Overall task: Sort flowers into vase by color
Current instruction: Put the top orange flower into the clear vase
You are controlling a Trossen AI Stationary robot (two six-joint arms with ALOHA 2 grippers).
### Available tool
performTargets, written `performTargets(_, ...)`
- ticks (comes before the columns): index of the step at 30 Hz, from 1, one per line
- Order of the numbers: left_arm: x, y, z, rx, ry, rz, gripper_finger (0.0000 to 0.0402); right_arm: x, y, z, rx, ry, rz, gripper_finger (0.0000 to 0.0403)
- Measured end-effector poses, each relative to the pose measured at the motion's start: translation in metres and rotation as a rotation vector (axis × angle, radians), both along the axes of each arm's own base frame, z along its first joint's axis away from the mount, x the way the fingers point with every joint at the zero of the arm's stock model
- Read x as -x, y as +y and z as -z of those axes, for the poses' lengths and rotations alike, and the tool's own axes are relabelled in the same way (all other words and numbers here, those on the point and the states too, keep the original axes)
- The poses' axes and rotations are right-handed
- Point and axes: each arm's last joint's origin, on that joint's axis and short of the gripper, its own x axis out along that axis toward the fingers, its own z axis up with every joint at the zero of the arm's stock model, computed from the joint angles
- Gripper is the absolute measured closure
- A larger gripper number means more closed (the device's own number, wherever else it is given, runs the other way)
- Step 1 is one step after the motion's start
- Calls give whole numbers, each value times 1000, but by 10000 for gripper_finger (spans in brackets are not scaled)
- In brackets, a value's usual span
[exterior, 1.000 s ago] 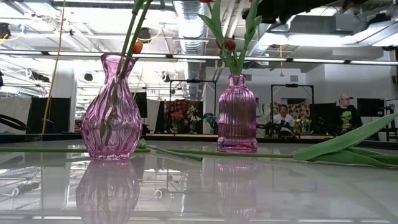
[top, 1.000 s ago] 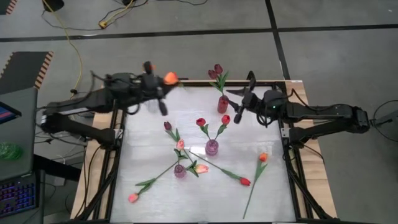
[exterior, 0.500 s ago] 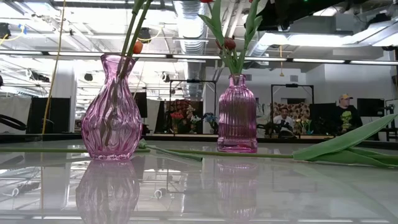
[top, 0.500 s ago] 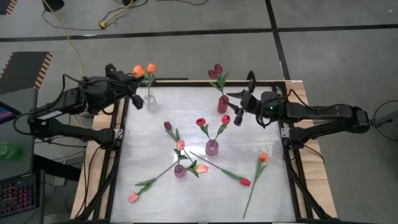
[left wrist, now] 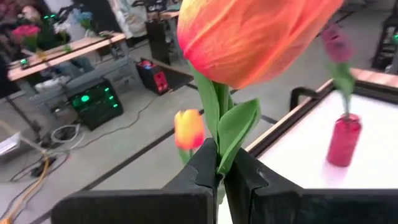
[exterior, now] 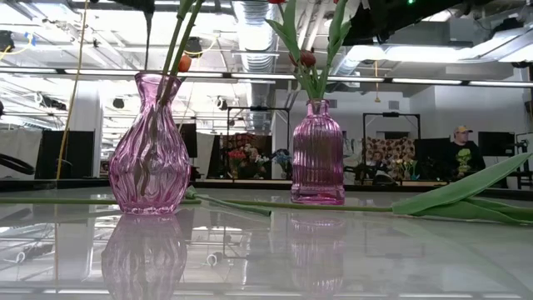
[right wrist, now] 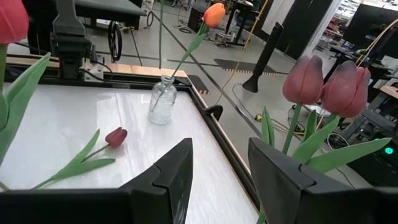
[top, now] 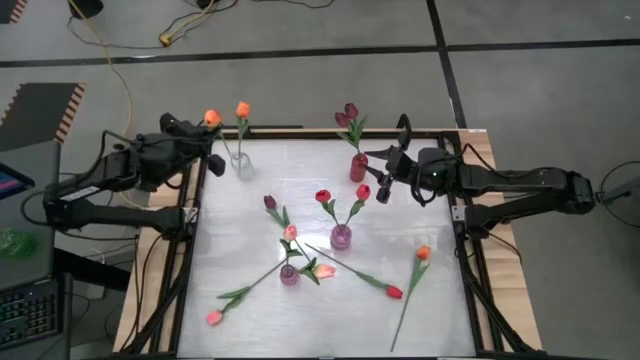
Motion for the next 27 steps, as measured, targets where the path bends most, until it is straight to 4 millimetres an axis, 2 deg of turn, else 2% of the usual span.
performTargets(7, -5, 12, 16, -16, 19, -73, 401, 0, 0, 1, -1, 6, 0, 223)
performTargets(27, -3, 34, 18, 15, -55, -81, 401, 1, 0, 5, -8, 49, -3, 223)
